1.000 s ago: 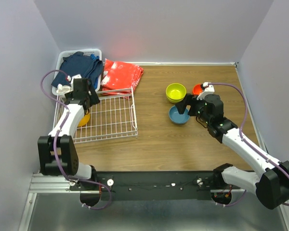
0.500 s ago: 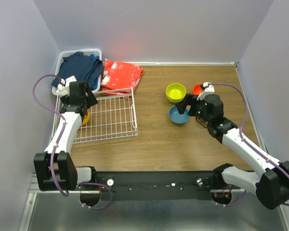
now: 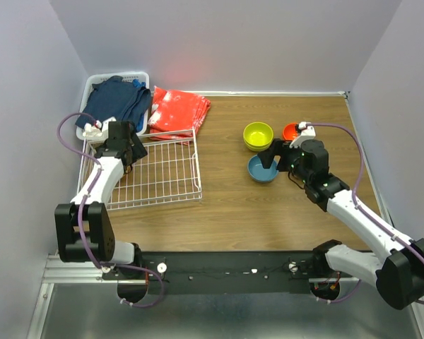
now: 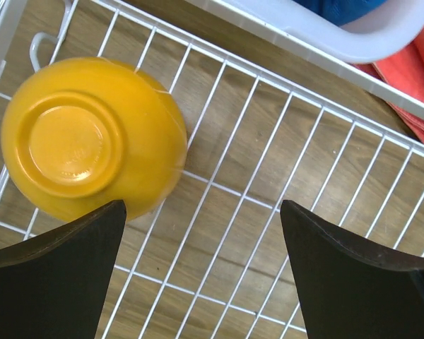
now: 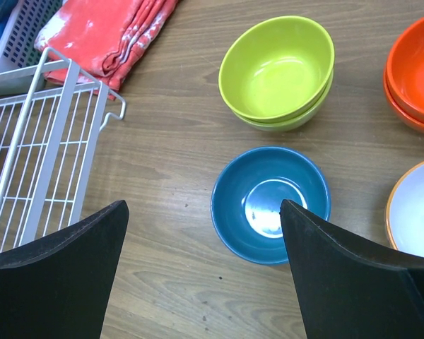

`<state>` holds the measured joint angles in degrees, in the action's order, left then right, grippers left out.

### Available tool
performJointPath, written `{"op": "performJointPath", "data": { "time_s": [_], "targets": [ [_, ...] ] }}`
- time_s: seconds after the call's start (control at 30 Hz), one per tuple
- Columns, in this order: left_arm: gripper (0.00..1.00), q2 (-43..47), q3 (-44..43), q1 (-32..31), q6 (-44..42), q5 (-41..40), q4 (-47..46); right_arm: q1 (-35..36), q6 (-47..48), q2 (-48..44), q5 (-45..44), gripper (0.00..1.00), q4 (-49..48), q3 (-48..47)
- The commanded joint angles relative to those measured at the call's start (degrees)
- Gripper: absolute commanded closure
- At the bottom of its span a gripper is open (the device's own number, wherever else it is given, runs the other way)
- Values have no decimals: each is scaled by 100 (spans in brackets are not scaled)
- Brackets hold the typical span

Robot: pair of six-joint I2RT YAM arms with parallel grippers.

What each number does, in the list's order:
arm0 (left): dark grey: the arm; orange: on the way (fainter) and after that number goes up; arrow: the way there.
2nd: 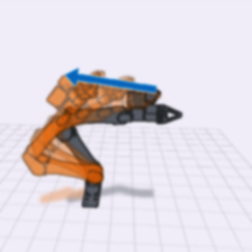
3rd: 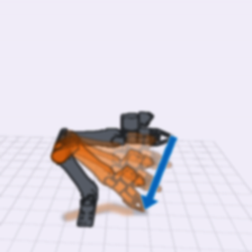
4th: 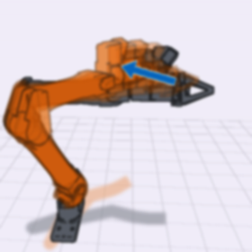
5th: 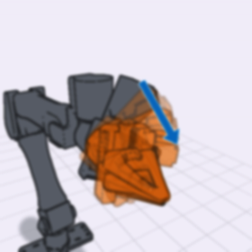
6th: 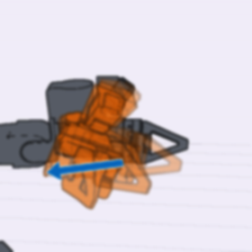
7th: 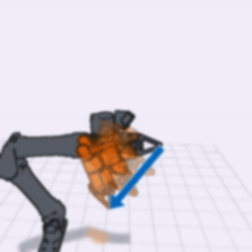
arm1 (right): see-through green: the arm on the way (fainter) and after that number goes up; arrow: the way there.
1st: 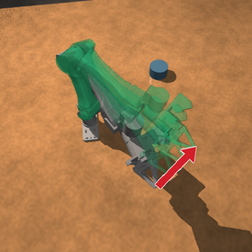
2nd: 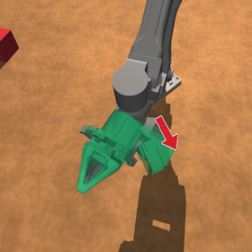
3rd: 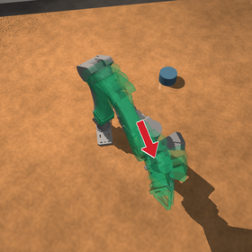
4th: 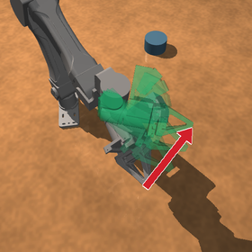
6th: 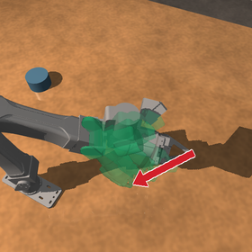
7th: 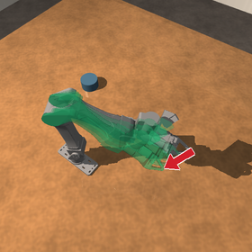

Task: Unload the bowls from the dish rack

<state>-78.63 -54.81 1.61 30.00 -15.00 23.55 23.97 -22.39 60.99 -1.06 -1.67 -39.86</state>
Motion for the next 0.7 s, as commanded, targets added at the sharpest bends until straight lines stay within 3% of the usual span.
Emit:
{"op": "performJointPath", "data": {
  "time_s": [0.0,0.27,0.43,0.67],
  "targets": [
    [1,-371,-443,77,-274,-485,-26,29,68,-166,-175,4,-53,127],
    [1,-443,-970,86,-1118,-846,132,38,60,-210,-184,4,-70,154],
    [1,-118,-848,-143,-1996,-1039,185,117,68,-359,-245,4,-123,206],
    [1,-354,-698,-749,-2999,-2383,677,617,103,-588,-404,3,-123,241]
  ]
}}
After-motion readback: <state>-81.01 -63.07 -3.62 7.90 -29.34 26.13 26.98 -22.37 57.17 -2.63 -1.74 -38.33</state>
